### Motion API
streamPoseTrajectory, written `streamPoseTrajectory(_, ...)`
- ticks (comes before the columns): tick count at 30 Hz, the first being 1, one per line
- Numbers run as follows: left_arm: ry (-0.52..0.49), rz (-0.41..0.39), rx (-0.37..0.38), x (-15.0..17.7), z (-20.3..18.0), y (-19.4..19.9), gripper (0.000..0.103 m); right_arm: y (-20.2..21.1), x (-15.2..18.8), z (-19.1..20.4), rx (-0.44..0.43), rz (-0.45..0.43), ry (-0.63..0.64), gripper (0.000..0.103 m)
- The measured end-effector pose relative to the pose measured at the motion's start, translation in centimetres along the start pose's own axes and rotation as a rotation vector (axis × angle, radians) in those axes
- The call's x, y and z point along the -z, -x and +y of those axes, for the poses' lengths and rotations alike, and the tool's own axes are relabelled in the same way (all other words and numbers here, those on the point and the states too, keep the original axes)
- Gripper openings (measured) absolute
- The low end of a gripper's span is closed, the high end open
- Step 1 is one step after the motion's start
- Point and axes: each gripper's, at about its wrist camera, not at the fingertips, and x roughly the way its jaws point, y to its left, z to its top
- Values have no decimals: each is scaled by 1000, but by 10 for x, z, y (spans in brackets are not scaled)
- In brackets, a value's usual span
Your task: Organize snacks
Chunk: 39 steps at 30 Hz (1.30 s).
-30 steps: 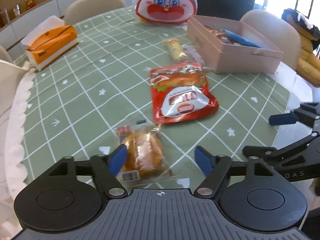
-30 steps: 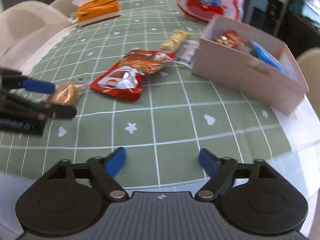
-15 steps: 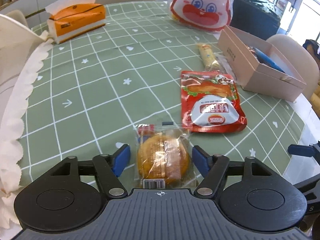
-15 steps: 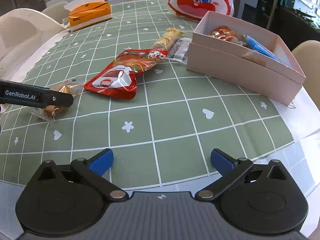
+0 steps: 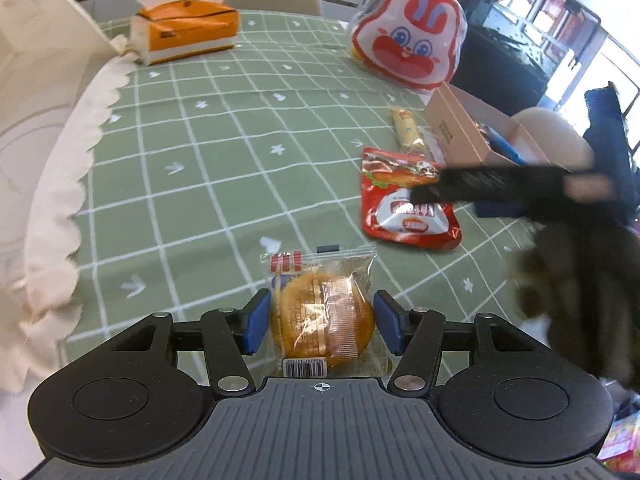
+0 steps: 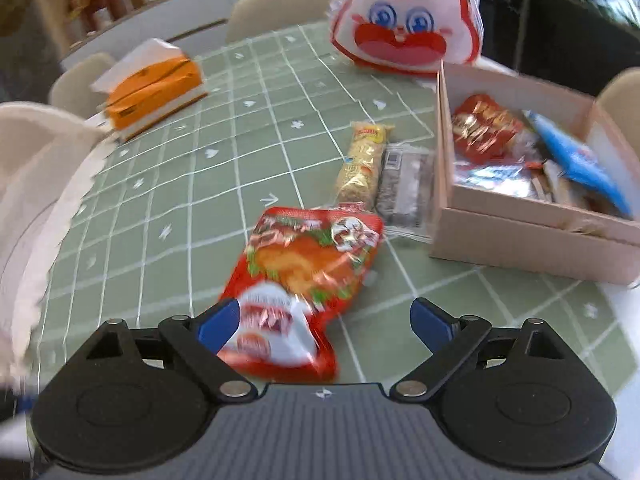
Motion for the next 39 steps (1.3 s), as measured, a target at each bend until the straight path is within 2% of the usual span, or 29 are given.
streamPoseTrajectory(3, 23, 8, 3, 7, 12, 9, 61, -24, -5, 7, 32, 32, -39, 96)
streamPoseTrajectory(7, 50, 11, 0, 14, 25, 17, 61, -33, 2, 30, 103, 0, 52, 96)
streamPoseTrajectory(11, 63, 17, 7, 16, 31, 19, 61, -31, 9, 38, 95, -13, 100, 93)
streamPoseTrajectory(12, 64, 16, 12, 16, 32, 19, 61, -29, 10, 37, 83, -8, 102, 87)
streamPoseTrajectory(13, 66, 17, 18, 15, 32, 18, 61, -26, 10, 36, 73, -8, 110, 77)
streamPoseTrajectory(15, 65, 20, 31, 14, 29, 16, 61, -19, 12, 36, 57, -4, 143, 65)
streamPoseTrajectory(18, 54, 26, 48, 13, 22, 12, 61, -5, 21, 29, 29, 11, 171, 60)
streamPoseTrajectory(22, 26, 40, 71, 12, 7, 6, 61, 13, 39, 16, 18, 26, 174, 57)
streamPoseTrajectory(28, -8, 42, 95, 9, -17, 0, 61, 40, 58, -15, 53, 26, 138, 52)
streamPoseTrajectory(33, -34, 58, 105, 10, -33, -7, 61, 51, 70, -34, 62, 18, 105, 53)
streamPoseTrajectory(36, -45, 69, 112, 9, -40, -11, 61, 51, 76, -44, 25, 46, 42, 66)
streamPoseTrajectory(39, -58, 76, 117, 9, -47, -14, 61, 53, 87, -43, 18, 37, 61, 71)
